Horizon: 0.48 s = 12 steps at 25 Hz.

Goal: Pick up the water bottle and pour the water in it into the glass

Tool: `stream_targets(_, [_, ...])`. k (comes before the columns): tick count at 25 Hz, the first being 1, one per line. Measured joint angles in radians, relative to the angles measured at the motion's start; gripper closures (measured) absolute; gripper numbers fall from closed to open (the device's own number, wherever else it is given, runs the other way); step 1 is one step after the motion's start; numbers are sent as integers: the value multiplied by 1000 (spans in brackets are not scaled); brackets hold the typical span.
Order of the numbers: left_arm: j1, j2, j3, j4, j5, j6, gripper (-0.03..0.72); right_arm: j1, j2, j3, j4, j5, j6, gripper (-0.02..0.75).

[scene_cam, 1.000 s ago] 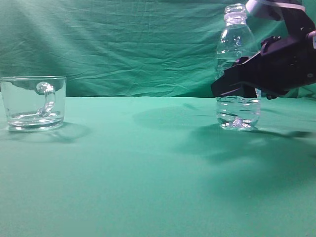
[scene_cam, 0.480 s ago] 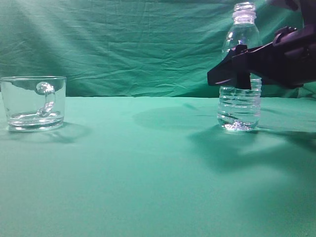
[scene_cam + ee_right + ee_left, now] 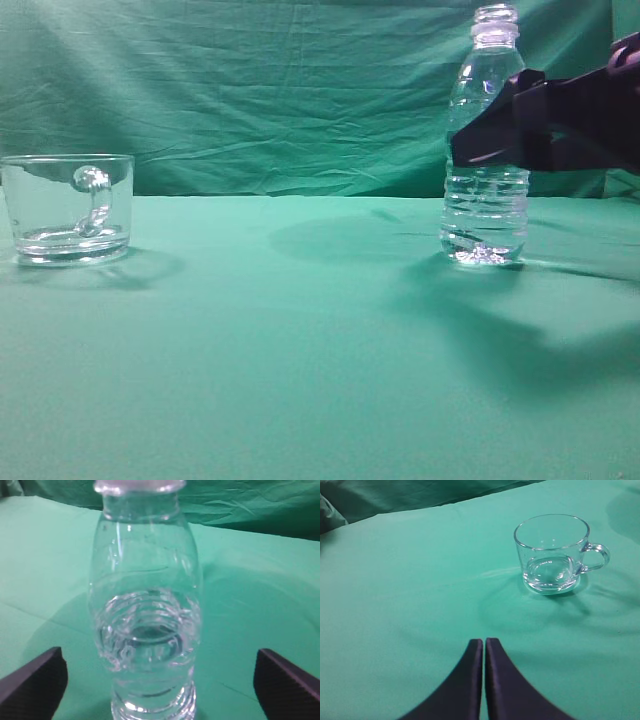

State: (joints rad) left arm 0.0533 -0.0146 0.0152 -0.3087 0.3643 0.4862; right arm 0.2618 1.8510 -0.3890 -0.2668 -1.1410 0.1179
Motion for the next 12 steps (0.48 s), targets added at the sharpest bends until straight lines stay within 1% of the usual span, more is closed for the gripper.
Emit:
stream_targets(5, [0, 0, 0, 0, 0, 0, 688, 0, -123, 65, 43, 2, 0, 66])
stream_targets(6, [0, 0, 0, 0, 0, 0, 688, 0, -154, 71, 45, 23, 2, 66])
stream_targets(8, [0, 0, 0, 0, 0, 0, 688, 0, -242, 71, 47, 100, 11, 66])
stream_targets(9, [0, 0, 0, 0, 0, 0, 688, 0, -282, 72, 47, 152, 24, 108])
stream_targets(10, [0, 0, 0, 0, 0, 0, 688, 0, -334, 75, 47, 198, 31, 130])
stream_targets(11, [0, 0, 0, 0, 0, 0, 688, 0, -388, 79, 47, 253, 36, 118])
stream_targets(12, [0, 0, 0, 0, 0, 0, 688, 0, -444, 79, 47, 311, 45, 164])
